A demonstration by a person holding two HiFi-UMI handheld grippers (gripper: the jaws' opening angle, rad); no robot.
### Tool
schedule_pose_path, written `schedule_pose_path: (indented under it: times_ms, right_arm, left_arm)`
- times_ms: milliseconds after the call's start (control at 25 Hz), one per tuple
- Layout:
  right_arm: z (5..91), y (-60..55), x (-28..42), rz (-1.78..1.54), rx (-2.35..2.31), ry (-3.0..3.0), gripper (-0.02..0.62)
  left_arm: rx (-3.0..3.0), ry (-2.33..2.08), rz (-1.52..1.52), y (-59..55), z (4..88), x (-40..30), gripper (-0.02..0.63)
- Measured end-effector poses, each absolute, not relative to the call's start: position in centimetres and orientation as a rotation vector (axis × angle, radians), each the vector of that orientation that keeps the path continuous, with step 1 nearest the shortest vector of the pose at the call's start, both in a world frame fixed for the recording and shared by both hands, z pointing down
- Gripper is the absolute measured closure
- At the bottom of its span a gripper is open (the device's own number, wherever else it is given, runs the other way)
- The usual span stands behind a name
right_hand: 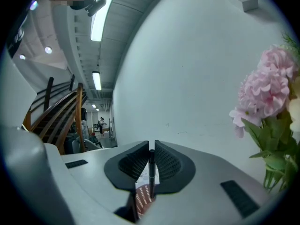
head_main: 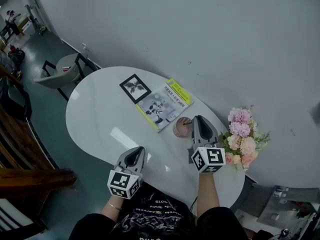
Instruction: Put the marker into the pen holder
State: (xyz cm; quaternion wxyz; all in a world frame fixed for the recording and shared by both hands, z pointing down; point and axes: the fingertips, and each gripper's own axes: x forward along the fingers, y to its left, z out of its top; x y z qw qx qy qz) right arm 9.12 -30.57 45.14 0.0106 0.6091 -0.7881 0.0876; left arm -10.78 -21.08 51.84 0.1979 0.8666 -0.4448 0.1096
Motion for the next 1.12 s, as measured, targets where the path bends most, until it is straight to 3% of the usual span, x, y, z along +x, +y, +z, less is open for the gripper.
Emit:
schedule_pose_path:
  times_ms: [1120]
  right_arm:
    - [51.7,-32.1,8.7,0.442,1.821,-2.412,0.534]
  left_arm:
    - [2.392,-1.284,0.378,-20.8,53.0,-11.7,0.580]
